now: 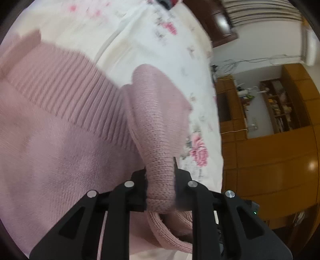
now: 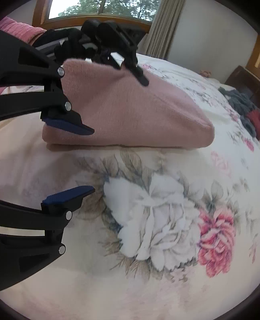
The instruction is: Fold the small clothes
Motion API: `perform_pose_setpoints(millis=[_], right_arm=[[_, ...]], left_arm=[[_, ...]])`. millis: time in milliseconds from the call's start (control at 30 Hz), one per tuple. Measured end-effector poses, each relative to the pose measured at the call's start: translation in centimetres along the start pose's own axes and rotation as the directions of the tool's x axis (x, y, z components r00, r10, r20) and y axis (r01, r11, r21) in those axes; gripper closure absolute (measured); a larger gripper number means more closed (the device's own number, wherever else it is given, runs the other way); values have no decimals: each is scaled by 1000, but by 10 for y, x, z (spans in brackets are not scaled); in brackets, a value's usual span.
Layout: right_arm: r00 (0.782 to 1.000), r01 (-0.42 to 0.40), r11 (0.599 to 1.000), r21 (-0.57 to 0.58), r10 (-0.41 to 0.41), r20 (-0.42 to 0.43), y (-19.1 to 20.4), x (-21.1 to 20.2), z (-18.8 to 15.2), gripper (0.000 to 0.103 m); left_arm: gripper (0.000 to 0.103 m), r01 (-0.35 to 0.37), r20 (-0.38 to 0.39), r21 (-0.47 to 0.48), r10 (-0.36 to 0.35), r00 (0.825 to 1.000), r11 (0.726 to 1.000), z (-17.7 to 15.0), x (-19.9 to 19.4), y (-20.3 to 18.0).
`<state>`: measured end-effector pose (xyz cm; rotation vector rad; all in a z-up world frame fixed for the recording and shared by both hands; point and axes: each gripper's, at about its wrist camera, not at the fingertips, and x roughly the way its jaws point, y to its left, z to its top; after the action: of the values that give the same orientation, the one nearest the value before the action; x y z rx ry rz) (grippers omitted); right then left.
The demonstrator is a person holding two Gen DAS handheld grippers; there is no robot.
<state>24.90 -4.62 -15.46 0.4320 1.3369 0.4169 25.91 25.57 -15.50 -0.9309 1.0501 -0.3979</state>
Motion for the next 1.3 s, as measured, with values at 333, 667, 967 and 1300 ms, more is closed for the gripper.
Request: perform_pose_setpoints(millis=[333, 667, 967, 1300], right_arm=[[999, -34, 997, -69, 33, -7, 37, 7, -4, 45], [995, -66, 984, -165, 53, -83, 84, 39, -16, 45], [987, -84, 973, -216, 52, -153, 116, 69, -28, 45], [982, -117, 969, -216, 80, -172, 129, 79, -28, 44]], left_arm=[[87, -37, 91, 62, 32, 995, 997, 25, -94, 15], [87, -122, 115, -39, 125, 985, 992, 44, -148, 103], [83, -253, 57, -72, 257, 965, 965, 46, -119, 157], [56, -283, 85, 6, 281, 956, 959, 3, -176, 127]])
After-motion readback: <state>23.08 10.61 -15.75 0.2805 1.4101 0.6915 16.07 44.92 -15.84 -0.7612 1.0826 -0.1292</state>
